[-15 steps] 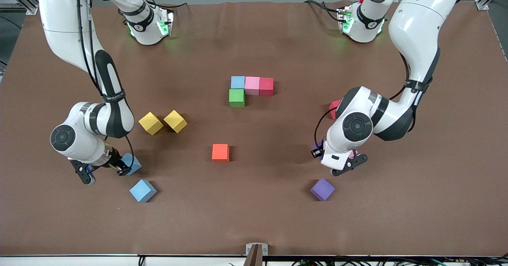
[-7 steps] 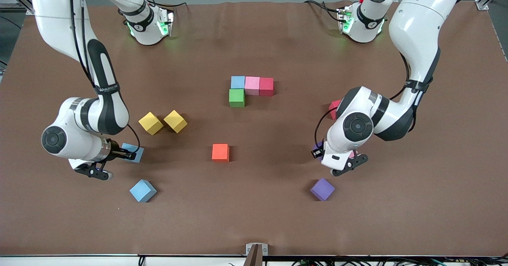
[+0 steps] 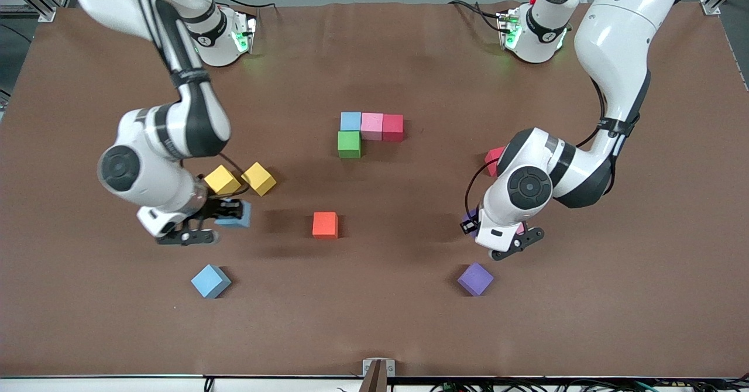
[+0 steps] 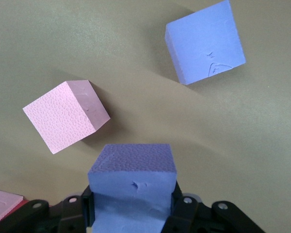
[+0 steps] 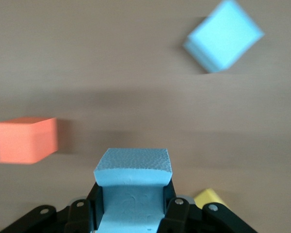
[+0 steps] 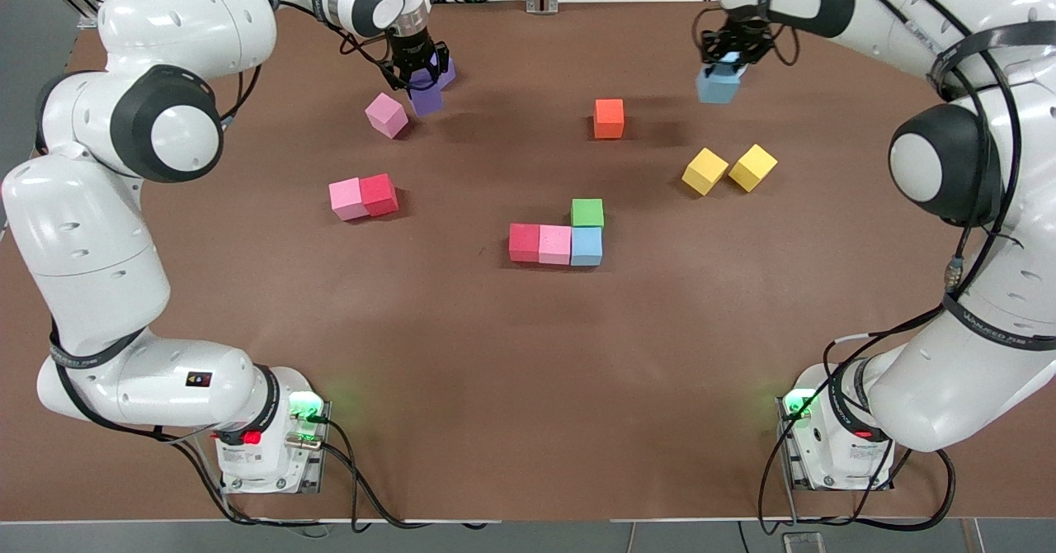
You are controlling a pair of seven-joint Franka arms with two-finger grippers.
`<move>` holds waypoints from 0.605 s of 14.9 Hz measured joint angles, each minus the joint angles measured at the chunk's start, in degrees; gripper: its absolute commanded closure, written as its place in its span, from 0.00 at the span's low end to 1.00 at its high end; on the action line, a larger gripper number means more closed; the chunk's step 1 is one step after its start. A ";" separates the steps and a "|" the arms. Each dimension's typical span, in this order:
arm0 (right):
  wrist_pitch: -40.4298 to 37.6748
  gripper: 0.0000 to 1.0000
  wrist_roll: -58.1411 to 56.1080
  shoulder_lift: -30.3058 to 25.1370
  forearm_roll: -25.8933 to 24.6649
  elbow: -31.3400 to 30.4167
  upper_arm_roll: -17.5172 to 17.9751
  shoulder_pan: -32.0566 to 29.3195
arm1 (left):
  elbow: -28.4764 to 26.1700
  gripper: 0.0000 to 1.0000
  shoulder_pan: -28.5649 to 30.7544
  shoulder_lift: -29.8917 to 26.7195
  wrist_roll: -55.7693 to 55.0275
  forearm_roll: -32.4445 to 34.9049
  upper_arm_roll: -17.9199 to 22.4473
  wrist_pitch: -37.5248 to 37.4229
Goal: Arrange 11 blocks into digit 3
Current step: 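Carry the light blue cube to the green cube with the right gripper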
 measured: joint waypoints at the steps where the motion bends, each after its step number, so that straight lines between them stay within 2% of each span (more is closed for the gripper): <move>1: 0.32 1.00 1.94 -0.06 0.00 -0.02 0.02 2.20 | 0.00 0.54 0.00 0.00 0.00 0.00 0.01 0.00; 4: 2.93 1.00 8.25 0.15 0.00 -0.79 0.10 8.53 | 0.00 0.54 0.01 0.00 0.00 0.00 0.07 0.00; 9: 11.73 1.00 17.59 2.55 -0.01 -5.52 0.10 18.10 | -0.01 0.54 0.01 0.00 0.00 0.00 0.12 0.00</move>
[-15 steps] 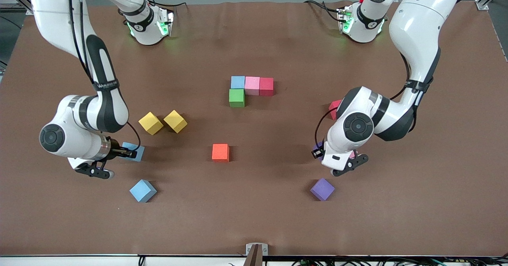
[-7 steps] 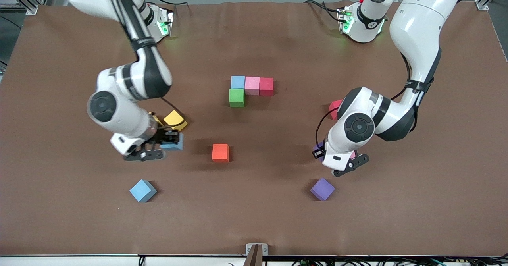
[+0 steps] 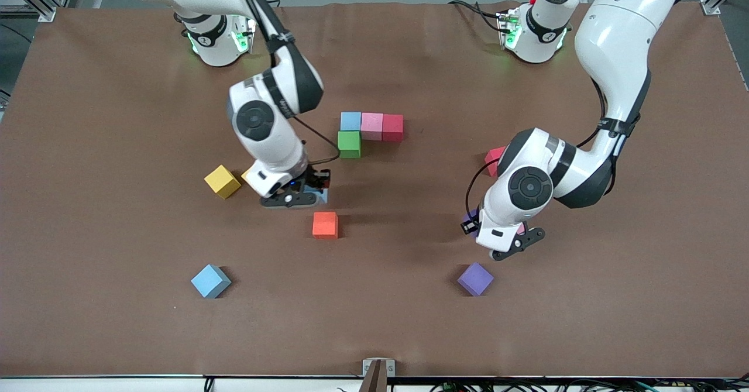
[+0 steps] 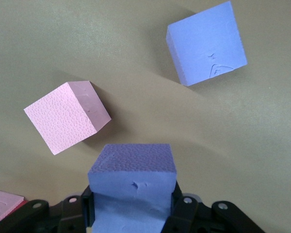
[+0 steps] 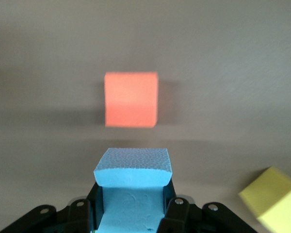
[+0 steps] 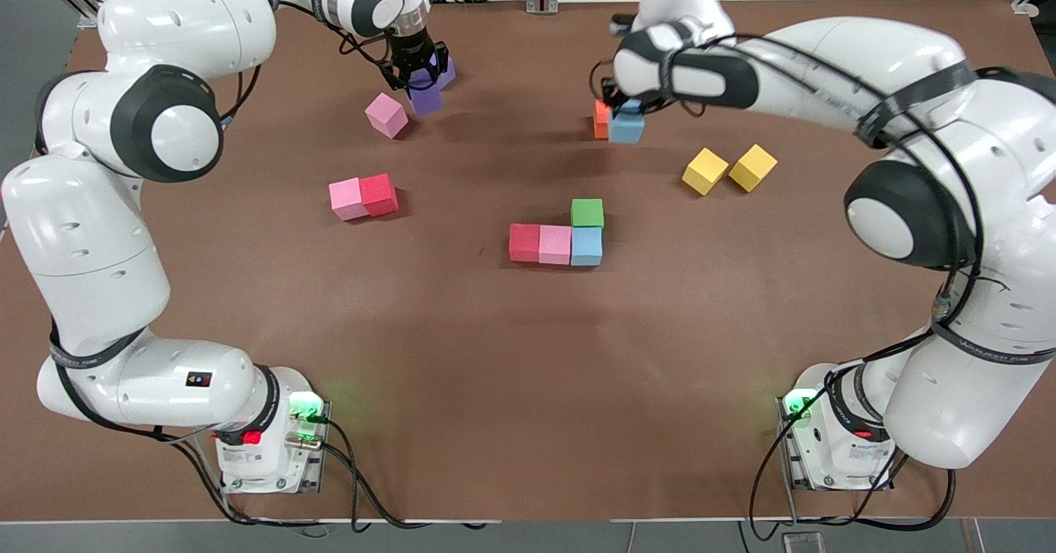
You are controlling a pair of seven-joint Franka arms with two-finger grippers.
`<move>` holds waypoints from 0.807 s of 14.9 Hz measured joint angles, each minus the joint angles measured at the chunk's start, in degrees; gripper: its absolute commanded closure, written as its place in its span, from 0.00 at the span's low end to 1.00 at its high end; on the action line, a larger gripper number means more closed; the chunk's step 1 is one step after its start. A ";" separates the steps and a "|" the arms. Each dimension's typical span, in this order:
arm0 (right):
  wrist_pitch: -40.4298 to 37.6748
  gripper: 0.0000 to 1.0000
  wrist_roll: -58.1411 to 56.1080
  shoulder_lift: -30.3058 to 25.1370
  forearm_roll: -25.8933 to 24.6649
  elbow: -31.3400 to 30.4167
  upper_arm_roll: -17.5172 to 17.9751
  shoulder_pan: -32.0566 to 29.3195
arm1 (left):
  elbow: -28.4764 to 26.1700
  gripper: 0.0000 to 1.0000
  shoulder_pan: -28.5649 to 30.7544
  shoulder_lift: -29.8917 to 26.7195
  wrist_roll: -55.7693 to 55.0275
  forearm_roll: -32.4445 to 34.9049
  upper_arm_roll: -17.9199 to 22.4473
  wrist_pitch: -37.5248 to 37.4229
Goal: Arrange 11 blocks into digit 3
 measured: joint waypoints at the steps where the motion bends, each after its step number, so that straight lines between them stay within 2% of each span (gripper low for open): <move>1: 0.48 1.00 1.24 1.01 -0.01 -0.27 -0.03 1.35 | 0.00 0.54 0.00 0.00 0.00 0.00 0.01 0.00; 6: 3.33 1.00 5.37 4.77 -0.04 -0.36 -0.09 5.21 | 0.00 0.54 0.00 0.00 0.00 0.00 0.02 0.00; 12: 6.53 1.00 7.83 5.53 -0.05 -2.53 -0.12 7.95 | 0.03 0.54 0.02 0.00 0.00 0.00 0.03 0.00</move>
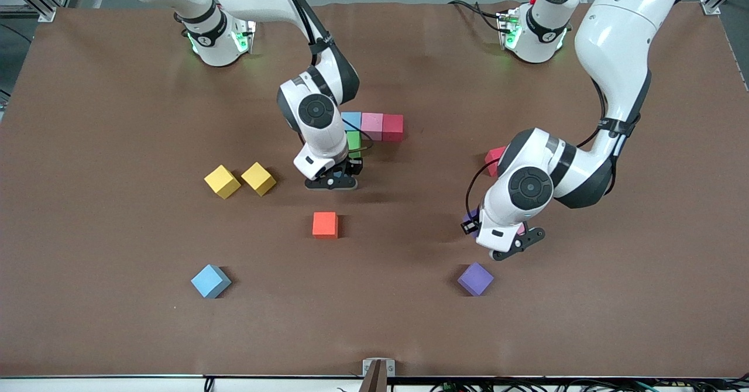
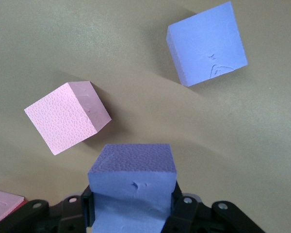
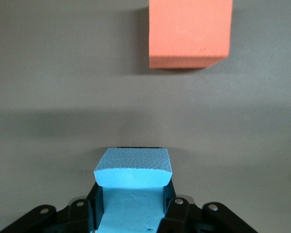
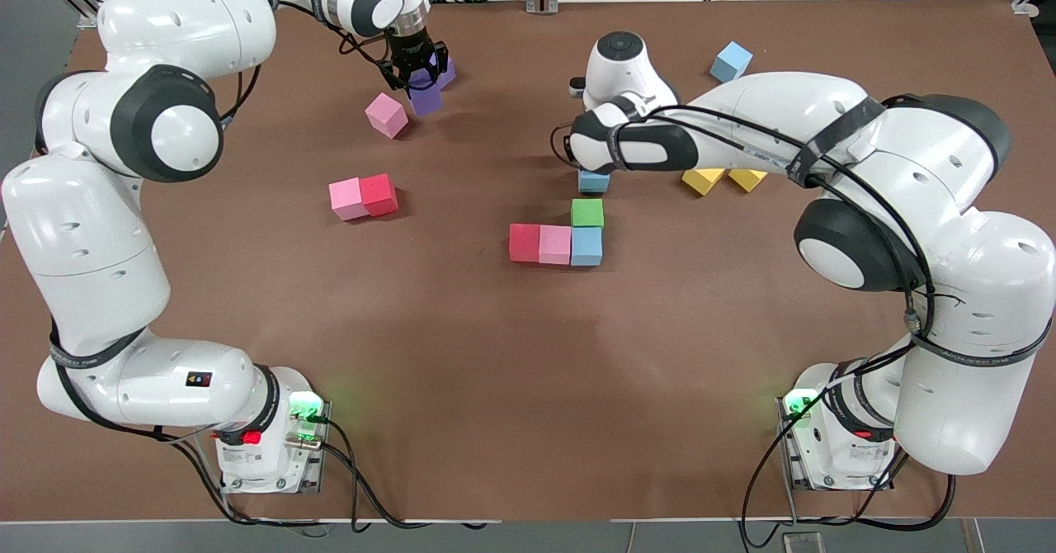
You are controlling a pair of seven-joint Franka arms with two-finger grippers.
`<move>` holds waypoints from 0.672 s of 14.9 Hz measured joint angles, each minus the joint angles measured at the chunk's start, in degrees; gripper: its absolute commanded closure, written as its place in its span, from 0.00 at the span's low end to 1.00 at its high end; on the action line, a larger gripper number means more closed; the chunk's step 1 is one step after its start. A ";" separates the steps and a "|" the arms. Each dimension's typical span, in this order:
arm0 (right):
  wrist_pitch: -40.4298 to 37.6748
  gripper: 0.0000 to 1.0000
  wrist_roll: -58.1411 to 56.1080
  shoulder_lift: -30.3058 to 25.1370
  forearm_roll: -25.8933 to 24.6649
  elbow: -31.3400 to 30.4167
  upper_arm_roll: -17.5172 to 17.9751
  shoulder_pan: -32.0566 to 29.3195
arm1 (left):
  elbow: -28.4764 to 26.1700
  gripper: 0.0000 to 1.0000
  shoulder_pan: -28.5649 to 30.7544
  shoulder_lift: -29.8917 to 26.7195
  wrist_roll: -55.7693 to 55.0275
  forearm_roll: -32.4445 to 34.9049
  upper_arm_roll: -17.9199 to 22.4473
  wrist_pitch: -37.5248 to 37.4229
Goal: Arrange 11 blocks into digit 3
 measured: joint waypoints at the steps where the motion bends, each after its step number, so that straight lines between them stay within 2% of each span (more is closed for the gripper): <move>1: 0.36 1.00 0.32 0.00 0.00 -0.47 0.00 0.45 | 0.04 0.54 0.05 0.00 0.00 0.00 0.00 0.00; 10: 0.51 1.00 2.04 0.00 0.00 -1.07 -0.02 2.24 | 0.10 0.54 0.25 0.00 0.00 0.00 0.00 0.00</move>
